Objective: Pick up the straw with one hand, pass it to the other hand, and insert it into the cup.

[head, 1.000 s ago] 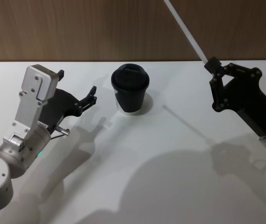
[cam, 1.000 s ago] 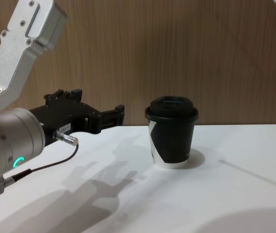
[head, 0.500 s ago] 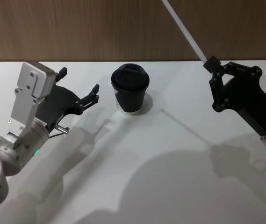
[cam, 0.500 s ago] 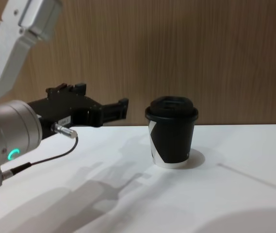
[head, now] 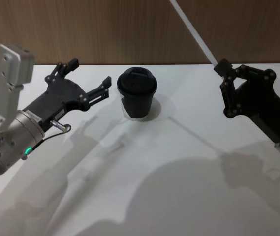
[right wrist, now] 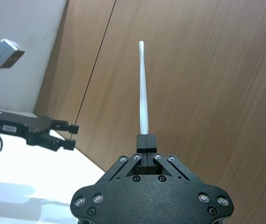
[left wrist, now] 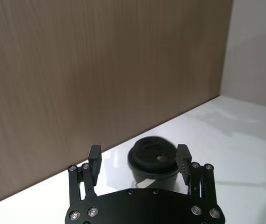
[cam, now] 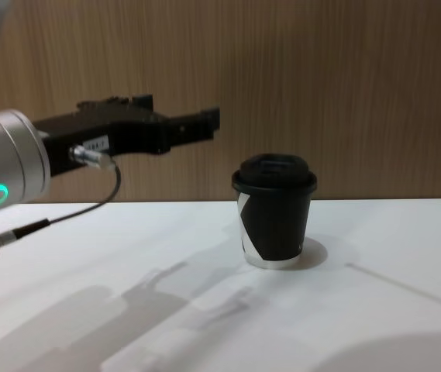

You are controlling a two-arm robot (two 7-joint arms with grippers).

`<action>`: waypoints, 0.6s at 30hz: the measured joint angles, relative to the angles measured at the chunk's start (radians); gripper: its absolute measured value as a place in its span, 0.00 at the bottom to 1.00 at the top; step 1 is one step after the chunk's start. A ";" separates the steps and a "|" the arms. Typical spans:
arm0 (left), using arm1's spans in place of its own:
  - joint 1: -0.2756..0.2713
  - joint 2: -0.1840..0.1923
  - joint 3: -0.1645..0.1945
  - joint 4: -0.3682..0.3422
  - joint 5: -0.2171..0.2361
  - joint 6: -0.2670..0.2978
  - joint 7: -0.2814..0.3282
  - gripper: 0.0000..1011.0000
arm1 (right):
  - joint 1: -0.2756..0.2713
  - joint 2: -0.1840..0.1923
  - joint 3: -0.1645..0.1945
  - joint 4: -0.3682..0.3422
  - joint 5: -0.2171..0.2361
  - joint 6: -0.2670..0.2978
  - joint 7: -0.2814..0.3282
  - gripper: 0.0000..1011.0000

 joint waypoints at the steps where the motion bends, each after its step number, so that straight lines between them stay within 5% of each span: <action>1: 0.000 0.001 -0.003 -0.003 -0.011 0.002 -0.009 0.99 | 0.000 0.000 0.000 0.000 0.000 0.000 0.000 0.00; 18: -0.041 -0.010 -0.053 -0.057 -0.303 0.087 -0.209 0.99 | 0.001 0.001 0.000 0.000 0.002 -0.002 0.003 0.00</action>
